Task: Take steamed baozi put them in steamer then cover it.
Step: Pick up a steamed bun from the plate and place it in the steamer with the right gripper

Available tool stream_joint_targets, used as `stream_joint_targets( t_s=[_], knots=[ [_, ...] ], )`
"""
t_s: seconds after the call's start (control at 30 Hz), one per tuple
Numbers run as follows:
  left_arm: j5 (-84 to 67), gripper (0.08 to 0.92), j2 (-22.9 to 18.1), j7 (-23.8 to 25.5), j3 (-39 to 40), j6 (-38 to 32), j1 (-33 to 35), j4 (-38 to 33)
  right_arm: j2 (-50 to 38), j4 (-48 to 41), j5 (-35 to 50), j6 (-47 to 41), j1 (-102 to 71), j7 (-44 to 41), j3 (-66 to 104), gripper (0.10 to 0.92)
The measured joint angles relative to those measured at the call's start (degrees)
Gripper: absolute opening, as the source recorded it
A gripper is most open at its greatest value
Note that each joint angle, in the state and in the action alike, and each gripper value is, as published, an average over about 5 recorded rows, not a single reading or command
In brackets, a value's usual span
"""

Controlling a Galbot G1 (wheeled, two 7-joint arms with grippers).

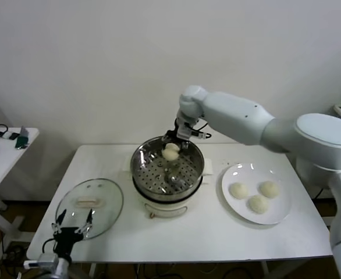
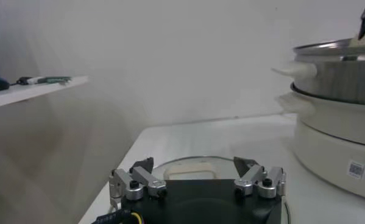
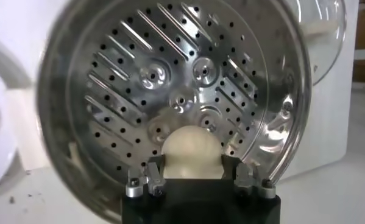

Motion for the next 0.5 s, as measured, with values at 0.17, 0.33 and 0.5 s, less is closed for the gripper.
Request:
stream_joint_targets(
  t_s=[0.17, 0.33, 0.5],
  knots=[
    [-0.18, 0.823, 0.03, 0.01, 0.34, -0.05, 0.03, 0.06, 1.56, -2.84, -1.55, 0.76, -1.44, 0.94, 0.52, 0.638],
    [-0.26, 0.823, 0.03, -0.01, 0.54, -0.11, 0.03, 0.10, 2.74, -4.62, -2.58, 1.46, -2.09, 1.45, 0.77, 0.694],
    [-0.23, 0.823, -0.01, -0.04, 0.77, -0.11, 0.05, -0.02, 3.03, -5.29, -2.16, 1.73, -2.23, 1.96, 0.71, 0.801]
  ],
)
